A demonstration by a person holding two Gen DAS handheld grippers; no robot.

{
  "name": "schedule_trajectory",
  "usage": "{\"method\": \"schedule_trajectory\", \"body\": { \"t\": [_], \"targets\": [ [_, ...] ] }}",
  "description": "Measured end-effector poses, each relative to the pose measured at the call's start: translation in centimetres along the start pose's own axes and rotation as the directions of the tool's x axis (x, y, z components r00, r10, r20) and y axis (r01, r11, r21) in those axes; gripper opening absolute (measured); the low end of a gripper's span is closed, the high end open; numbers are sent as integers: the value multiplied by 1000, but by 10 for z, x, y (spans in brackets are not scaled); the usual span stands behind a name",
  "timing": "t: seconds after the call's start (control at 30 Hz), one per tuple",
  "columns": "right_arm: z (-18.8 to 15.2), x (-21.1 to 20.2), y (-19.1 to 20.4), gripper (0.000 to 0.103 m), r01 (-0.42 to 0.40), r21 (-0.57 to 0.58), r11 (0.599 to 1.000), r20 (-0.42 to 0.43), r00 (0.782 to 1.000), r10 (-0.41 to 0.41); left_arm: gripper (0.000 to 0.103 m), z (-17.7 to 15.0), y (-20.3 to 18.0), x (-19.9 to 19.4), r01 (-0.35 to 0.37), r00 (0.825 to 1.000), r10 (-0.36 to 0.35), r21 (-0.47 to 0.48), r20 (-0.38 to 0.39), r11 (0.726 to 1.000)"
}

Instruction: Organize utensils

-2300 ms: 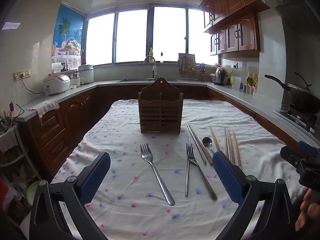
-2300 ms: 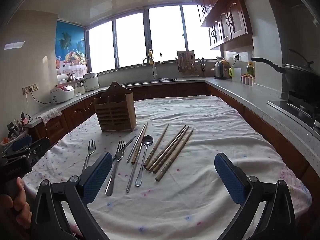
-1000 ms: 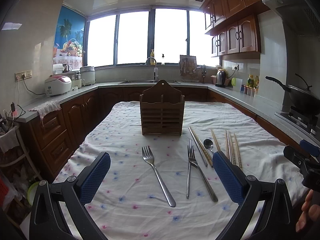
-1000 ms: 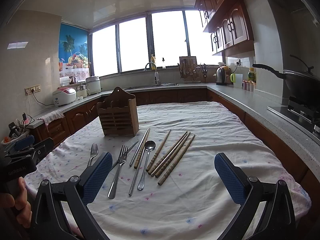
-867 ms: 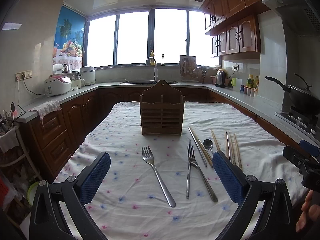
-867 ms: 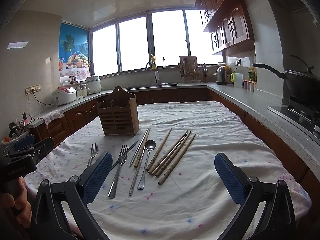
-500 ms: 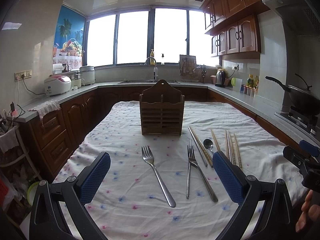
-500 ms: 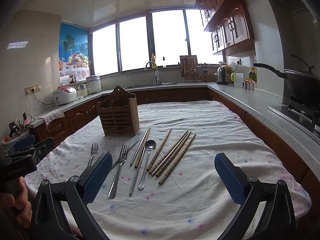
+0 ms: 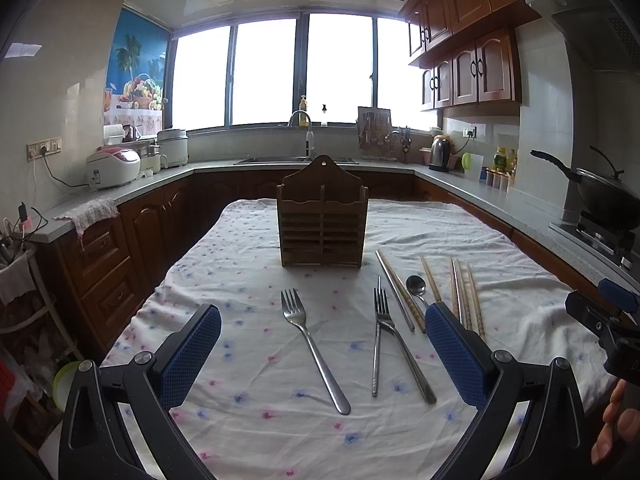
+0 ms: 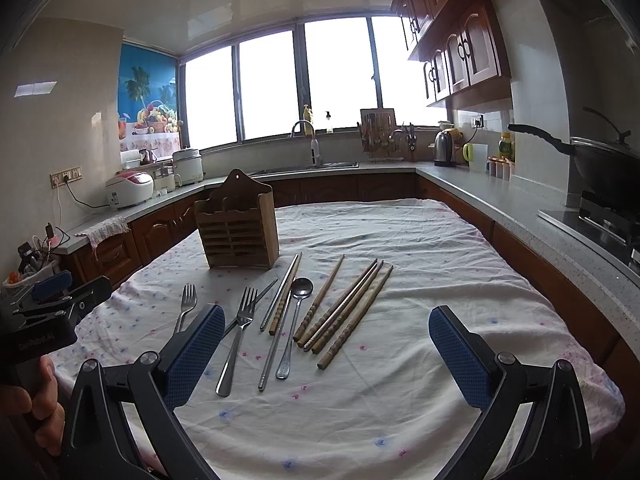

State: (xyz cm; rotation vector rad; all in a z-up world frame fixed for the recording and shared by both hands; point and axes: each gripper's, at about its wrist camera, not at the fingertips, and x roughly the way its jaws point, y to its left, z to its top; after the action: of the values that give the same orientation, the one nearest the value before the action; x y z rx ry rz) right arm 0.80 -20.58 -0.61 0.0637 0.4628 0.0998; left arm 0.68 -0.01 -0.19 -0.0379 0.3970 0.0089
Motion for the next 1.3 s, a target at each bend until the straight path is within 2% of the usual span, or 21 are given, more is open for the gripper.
{"method": "schedule_trajectory", "body": {
  "t": [0.13,0.33,0.67,0.83,0.93,1.0,1.03,1.13,1.2,1.23,1.3],
  "targets": [
    [1,7,-3,103,-4,19,1000,-25,1000,5,102,0,1,5,10,1000,-10,-9,-17,1000],
    [7,19,-13,103,3,44,999,-50,999,-1,102,3,11,25,18,996,-23,-59,-84,998],
    [26,61,-33,101,-18,101,995,-141,989,32,102,40,17,77,50,981,-64,-82,-181,995],
    [37,93,-49,83,-11,146,989,-211,977,41,95,65,9,116,72,969,-81,-49,-234,996],
    [44,117,-61,66,4,183,983,-260,965,45,87,78,3,139,97,958,-103,-37,-268,995],
    [46,131,-67,57,19,200,980,-289,957,41,76,87,-4,159,125,946,-126,-24,-300,992],
    [47,138,-70,51,23,210,978,-302,953,42,74,92,-8,170,136,938,-134,-17,-319,991],
    [50,160,-81,43,37,244,969,-346,937,51,64,102,-17,200,166,918,-155,-1,-366,986],
    [50,177,-88,42,53,265,963,-376,925,53,56,105,-22,217,179,905,-162,7,-394,984],
    [50,184,-92,42,54,280,958,-387,920,61,55,108,-26,229,194,893,-174,7,-415,981],
    [48,198,-96,41,57,293,954,-409,910,71,52,110,-33,245,207,882,-182,9,-435,978]
  ]
}}
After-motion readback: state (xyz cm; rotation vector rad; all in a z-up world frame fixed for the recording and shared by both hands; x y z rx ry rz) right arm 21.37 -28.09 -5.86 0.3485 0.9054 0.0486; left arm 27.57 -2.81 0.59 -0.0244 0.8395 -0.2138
